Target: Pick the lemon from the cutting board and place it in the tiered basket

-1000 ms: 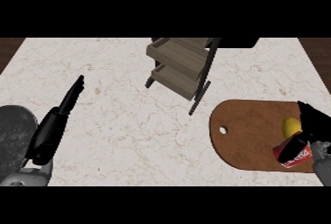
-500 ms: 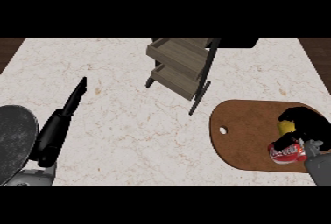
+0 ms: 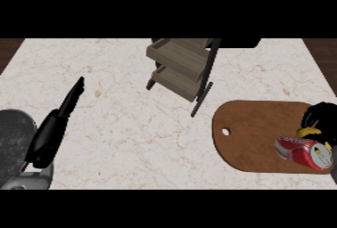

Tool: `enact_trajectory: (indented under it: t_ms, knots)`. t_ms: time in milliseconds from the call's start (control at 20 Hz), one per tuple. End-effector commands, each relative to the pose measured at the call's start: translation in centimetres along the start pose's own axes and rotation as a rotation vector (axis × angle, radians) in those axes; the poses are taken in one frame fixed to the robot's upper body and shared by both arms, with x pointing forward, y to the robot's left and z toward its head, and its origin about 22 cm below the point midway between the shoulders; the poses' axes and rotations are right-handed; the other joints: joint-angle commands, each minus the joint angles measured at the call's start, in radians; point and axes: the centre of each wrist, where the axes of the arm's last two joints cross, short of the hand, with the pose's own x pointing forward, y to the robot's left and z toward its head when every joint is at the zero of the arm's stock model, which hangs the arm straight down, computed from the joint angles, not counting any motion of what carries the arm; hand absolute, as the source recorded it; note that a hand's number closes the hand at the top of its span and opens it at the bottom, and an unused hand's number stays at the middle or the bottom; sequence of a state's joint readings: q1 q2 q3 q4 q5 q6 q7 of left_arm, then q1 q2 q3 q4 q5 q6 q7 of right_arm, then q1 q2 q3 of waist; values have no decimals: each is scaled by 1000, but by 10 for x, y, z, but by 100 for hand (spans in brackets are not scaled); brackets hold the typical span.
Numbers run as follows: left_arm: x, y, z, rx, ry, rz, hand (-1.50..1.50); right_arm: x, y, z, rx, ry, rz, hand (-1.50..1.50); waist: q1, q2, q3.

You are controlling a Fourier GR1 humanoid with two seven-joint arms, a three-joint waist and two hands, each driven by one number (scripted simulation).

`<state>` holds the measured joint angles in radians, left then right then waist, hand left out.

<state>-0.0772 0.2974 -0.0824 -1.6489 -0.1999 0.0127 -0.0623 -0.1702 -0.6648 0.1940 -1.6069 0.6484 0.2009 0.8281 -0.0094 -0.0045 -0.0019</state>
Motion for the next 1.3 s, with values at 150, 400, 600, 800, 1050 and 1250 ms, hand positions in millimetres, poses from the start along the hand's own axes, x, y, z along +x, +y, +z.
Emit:
enact_trajectory:
  t_ms: [150,400,600,800,1050,1250]
  knots:
    - [-1,5,-5,0,26,6,0,-33,-94,55,-111,9,20,150,-21,-2,1]
    - [-8,11,6,7,16,5,0,-48,-150,95,-218,-43,-46,150,-19,-4,0]
    - [-6,1,-3,18,10,-3,0,-49,-179,119,-257,-82,-247,150,-13,-2,0]
    - [1,7,-1,-7,4,-6,0,-49,-217,138,-294,-206,-414,150,1,-2,-1]
    - [1,-9,1,-25,3,-4,0,-34,-270,164,-399,-284,-390,150,27,4,-2]
    - [4,1,4,-33,-10,7,0,-23,-291,196,-428,-329,-412,150,36,0,-3]
